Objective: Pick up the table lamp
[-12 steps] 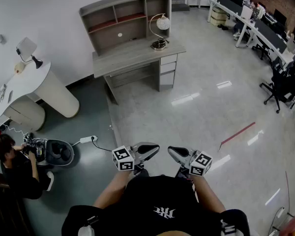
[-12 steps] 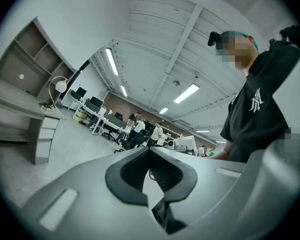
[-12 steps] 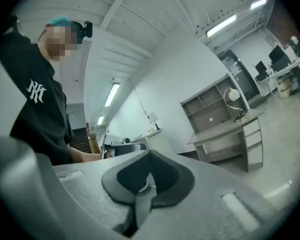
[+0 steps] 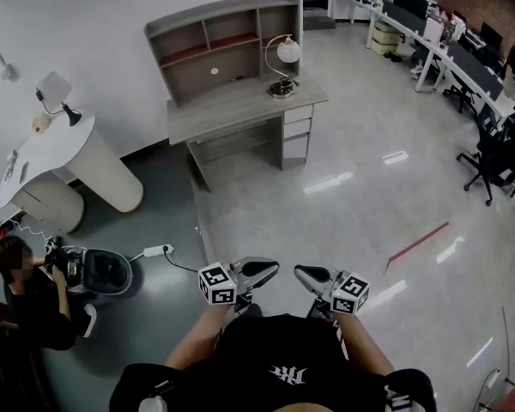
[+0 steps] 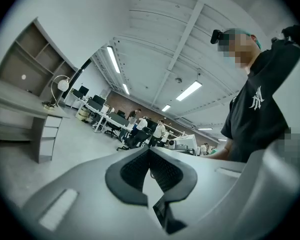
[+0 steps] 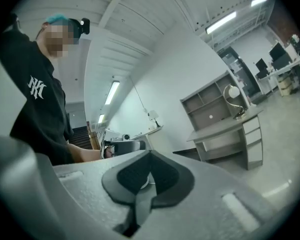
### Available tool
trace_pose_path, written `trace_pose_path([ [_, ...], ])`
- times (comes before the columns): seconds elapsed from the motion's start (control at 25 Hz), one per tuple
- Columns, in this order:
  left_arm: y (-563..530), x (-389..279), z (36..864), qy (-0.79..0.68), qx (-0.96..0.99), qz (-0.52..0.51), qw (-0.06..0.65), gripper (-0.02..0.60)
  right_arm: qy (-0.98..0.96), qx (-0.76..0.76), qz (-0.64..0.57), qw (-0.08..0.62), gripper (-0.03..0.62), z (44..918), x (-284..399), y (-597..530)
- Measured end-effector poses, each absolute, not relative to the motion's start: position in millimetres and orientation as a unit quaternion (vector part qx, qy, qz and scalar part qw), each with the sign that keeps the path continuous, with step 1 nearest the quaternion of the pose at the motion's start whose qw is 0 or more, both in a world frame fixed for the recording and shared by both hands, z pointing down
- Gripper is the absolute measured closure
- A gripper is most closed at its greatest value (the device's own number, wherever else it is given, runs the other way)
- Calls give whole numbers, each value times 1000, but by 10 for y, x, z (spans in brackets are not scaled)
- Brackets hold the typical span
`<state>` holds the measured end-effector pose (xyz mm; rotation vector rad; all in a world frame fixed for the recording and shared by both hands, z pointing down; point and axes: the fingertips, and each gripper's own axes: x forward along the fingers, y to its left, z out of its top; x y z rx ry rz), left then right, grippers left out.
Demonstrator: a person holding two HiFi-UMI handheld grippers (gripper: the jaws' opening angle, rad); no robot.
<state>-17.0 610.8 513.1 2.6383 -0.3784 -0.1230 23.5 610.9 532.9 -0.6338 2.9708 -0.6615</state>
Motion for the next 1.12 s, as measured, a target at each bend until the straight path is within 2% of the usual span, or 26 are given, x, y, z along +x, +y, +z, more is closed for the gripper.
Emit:
trace_pose_path([
  [0.16, 6145, -120, 5153, -137, 961, -43, 237, 589, 954, -210, -206, 55, 595, 5226, 285, 6079],
  [0.36, 6161, -98, 5177, -137, 960, -42, 239, 589, 956, -224, -189, 31, 594, 5276, 364, 6108],
  [1.12, 6293, 22, 5209, -132, 958, -39, 250, 589, 946, -259, -192, 25, 594, 5334, 624, 6236],
])
